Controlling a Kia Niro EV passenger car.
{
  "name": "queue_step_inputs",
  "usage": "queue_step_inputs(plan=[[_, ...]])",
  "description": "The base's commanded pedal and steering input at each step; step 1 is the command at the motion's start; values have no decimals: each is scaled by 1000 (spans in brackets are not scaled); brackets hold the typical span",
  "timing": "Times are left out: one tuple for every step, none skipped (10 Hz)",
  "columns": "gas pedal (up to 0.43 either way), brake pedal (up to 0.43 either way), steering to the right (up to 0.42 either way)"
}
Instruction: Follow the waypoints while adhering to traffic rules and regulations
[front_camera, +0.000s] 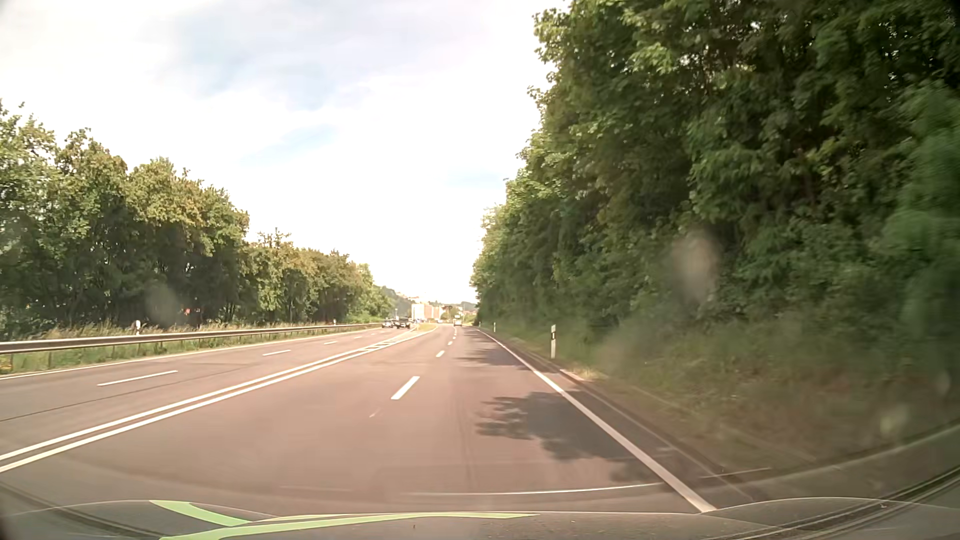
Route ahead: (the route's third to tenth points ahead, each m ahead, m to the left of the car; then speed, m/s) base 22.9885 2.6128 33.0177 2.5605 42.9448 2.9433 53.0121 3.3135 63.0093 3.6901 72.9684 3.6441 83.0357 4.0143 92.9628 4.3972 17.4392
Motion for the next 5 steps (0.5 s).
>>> queue_step_inputs(plan=[[79,0,-1],[79,0,-1],[79,0,-1],[79,0,0],[79,0,0]])
